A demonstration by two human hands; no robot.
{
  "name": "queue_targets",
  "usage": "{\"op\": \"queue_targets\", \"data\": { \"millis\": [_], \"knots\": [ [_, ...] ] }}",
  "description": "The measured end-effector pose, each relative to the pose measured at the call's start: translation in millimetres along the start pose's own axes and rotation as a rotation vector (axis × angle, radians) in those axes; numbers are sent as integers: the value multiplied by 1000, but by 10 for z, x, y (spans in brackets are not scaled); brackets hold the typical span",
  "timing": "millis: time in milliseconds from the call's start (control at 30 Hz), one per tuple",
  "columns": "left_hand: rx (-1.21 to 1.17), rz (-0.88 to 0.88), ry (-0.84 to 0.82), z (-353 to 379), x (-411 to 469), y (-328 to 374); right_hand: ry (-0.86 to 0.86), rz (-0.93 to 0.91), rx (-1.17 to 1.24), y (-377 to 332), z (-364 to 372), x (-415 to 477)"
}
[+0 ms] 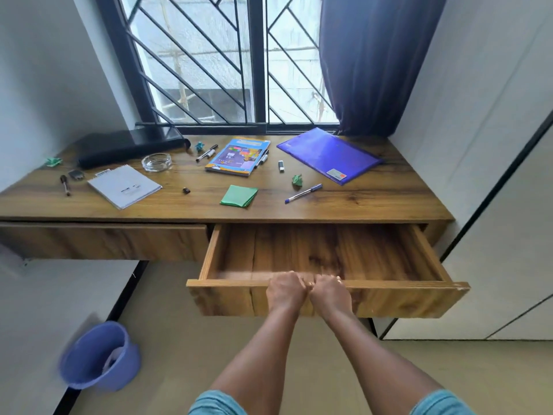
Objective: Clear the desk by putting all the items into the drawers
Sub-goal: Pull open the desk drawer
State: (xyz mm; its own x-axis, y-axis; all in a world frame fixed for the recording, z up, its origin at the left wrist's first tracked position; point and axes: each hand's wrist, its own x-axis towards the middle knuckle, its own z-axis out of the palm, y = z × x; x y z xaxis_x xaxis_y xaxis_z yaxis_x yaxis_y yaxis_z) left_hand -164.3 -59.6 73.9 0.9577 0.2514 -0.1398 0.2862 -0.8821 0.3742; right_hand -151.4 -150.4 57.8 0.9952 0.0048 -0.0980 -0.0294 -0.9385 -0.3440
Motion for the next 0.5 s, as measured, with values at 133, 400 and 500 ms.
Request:
{"op": "queue_targets", "data": {
  "millis": [133, 400, 500],
  "knots": [
    [127, 47, -12, -2, -298, -29, -132, 62, -98, 19, -139, -179],
    [184, -43, -43, 83, -804, -70, -498, 119, -66, 114, -281, -434],
    [183, -88, -46, 79, -954, -80, -607, 68, -103, 167, -251, -505]
  ]
}}
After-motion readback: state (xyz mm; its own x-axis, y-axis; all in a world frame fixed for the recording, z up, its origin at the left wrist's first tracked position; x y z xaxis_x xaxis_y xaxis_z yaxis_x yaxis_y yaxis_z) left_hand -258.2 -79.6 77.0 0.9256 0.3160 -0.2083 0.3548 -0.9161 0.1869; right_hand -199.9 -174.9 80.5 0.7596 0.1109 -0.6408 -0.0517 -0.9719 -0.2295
